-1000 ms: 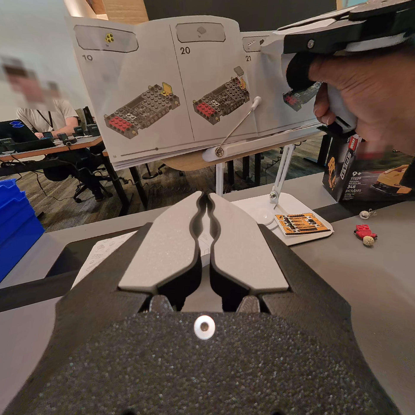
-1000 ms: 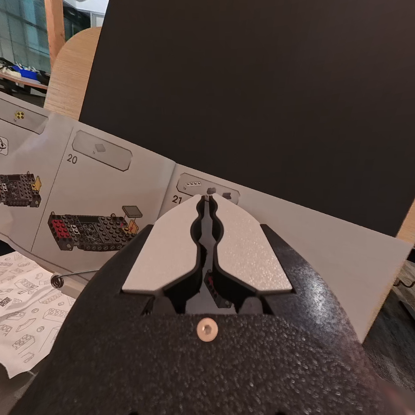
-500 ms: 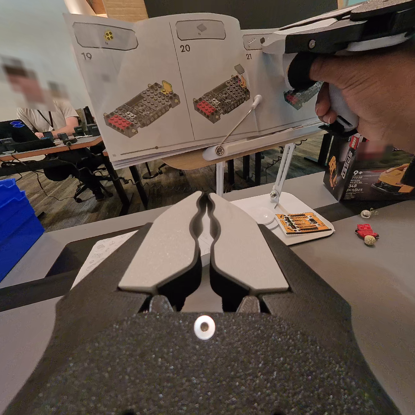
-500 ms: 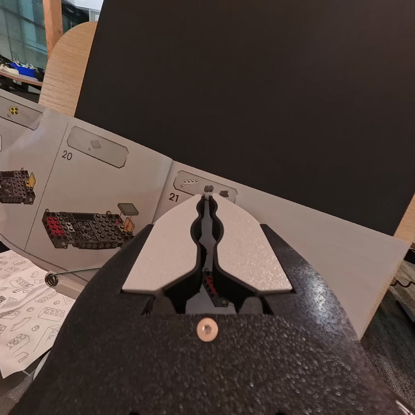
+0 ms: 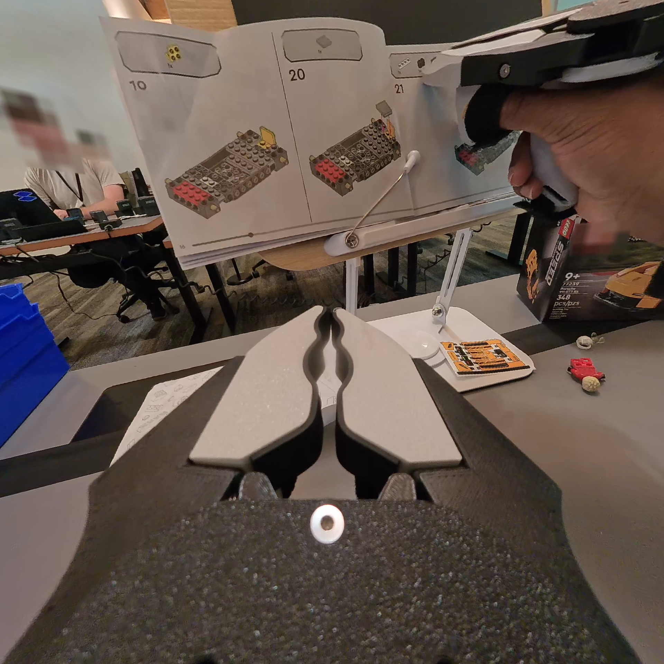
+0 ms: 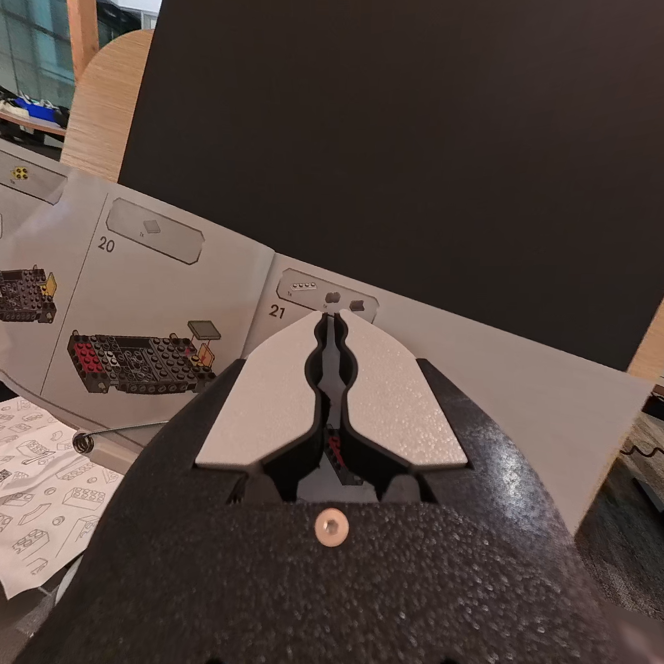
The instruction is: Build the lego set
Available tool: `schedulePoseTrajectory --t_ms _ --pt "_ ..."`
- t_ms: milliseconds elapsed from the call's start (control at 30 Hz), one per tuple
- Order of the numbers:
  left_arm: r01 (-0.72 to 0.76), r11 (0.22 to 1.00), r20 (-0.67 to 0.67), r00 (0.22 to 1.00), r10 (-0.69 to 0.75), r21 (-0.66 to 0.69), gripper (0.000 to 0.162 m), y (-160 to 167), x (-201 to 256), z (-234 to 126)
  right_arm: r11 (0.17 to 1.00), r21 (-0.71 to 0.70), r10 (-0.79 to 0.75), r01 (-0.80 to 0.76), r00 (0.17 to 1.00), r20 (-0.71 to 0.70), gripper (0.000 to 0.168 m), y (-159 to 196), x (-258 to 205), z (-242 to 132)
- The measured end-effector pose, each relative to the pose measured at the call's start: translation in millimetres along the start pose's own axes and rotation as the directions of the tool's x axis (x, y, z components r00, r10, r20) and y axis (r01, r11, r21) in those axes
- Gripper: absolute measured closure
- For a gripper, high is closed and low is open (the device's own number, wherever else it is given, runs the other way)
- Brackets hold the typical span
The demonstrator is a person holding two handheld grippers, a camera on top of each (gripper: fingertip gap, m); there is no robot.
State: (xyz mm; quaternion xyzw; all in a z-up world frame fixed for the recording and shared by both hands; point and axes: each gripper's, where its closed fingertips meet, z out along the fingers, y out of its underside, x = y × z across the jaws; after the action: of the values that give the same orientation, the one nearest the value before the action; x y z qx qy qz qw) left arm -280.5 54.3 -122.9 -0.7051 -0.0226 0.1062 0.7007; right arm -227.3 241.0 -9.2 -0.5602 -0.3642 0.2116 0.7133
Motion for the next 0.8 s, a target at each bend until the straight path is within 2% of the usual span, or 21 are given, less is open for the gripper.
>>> schedulePoseTrajectory --t_ms 267,667,800 --pt "0.002 1.0 0.004 1.0 -0.002 0.005 0.162 -1.0 -0.7 -0.3 1.0 -0.001 0.001 -0.001 1.0 -0.003 0.164 9.6 8.0 -9.3" --pt "0.004 1.0 0.005 1.0 -0.004 0.006 0.162 -1.6 -1.1 -0.6 1.0 0.019 -0.006 0.006 1.0 -0.012 0.165 1.0 11.6 -11.7" --pt "0.007 1.0 0.009 1.0 -0.007 0.002 0.162 -1.6 -2.7 -1.2 1.0 0.011 0.001 -0.001 1.0 0.008 0.165 5.0 7.5 -25.6"
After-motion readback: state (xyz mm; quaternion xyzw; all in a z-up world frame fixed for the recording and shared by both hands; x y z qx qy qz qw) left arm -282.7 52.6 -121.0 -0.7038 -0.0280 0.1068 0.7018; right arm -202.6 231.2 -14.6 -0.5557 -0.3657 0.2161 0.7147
